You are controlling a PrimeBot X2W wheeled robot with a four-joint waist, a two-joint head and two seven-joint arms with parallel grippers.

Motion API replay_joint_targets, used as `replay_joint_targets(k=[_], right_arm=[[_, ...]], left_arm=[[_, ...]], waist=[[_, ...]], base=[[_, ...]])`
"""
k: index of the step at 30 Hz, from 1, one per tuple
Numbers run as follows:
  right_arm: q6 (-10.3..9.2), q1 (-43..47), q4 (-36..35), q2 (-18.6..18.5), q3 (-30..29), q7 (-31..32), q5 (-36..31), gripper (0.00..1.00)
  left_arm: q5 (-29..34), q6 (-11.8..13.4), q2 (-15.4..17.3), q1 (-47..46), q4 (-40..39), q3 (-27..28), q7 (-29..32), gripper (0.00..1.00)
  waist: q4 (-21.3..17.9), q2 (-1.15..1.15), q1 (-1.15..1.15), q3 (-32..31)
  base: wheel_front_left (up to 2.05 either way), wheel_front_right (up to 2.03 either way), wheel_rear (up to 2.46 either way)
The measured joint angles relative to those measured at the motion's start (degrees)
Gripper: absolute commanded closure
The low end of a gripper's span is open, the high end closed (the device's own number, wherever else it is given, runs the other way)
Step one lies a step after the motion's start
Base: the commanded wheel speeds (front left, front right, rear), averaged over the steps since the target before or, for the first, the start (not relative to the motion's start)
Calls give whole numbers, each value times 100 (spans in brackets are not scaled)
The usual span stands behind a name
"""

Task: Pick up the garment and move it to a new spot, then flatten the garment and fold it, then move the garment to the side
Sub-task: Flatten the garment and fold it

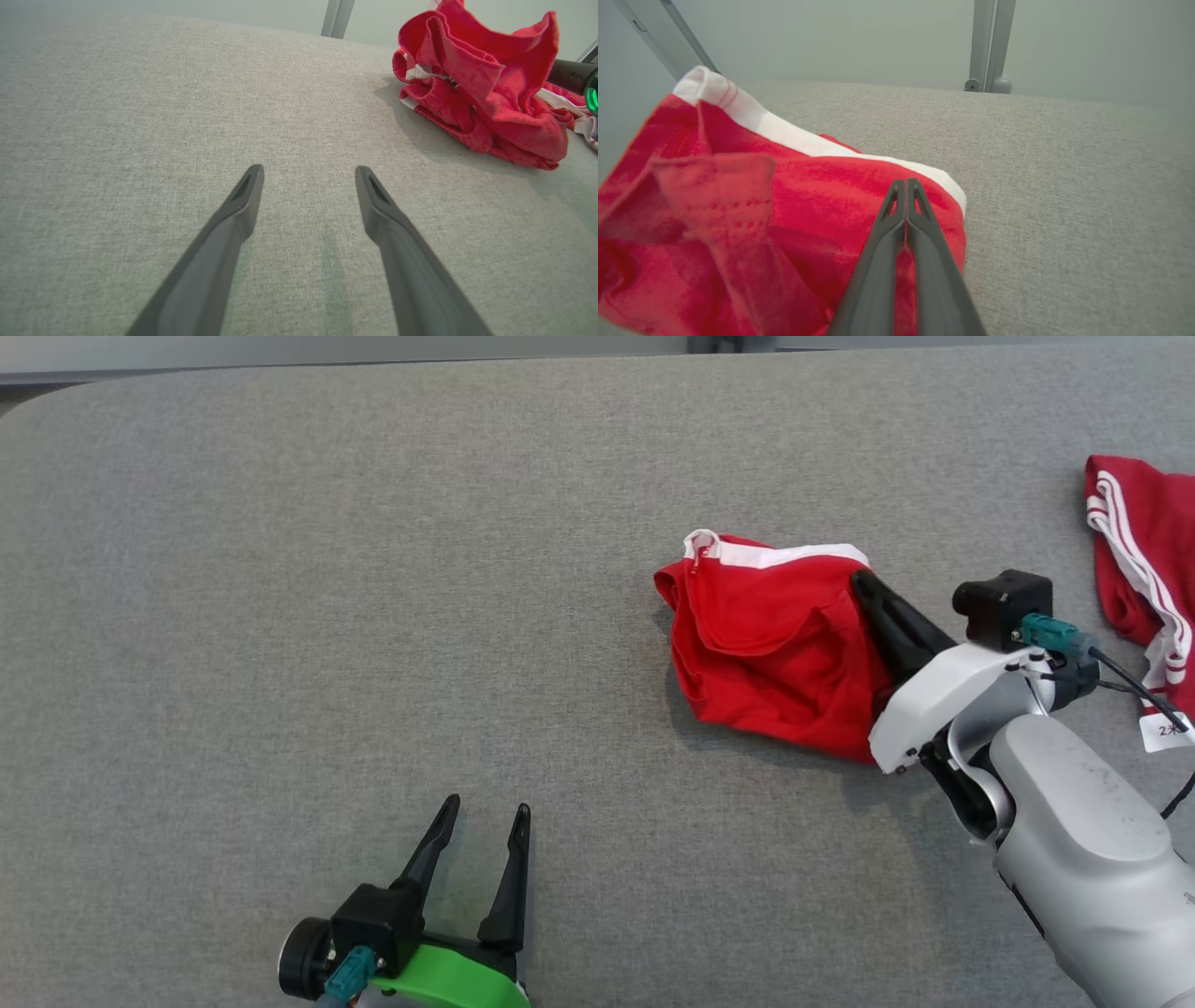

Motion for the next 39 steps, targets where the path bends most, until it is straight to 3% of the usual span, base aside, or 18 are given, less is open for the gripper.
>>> replay_joint_targets(k=[5, 17, 39], right_arm=[[0, -43, 170, -110, 608, -200, 324, 100], [0, 250, -249, -334, 1911, -348, 898, 100], [0, -21, 1205, 1263, 2293, -493, 447, 100]], left_arm=[[-16, 3, -10, 4, 15, 44, 0, 0], [-52, 20, -20, 101, -12, 102, 0, 0], [-143, 54, -27, 315, -31, 164, 0, 0]], waist=[[195, 0, 0, 51], [219, 0, 0, -174], [261, 0, 0, -449]], base=[[0, 0, 0], [0, 0, 0], [0, 0, 0]])
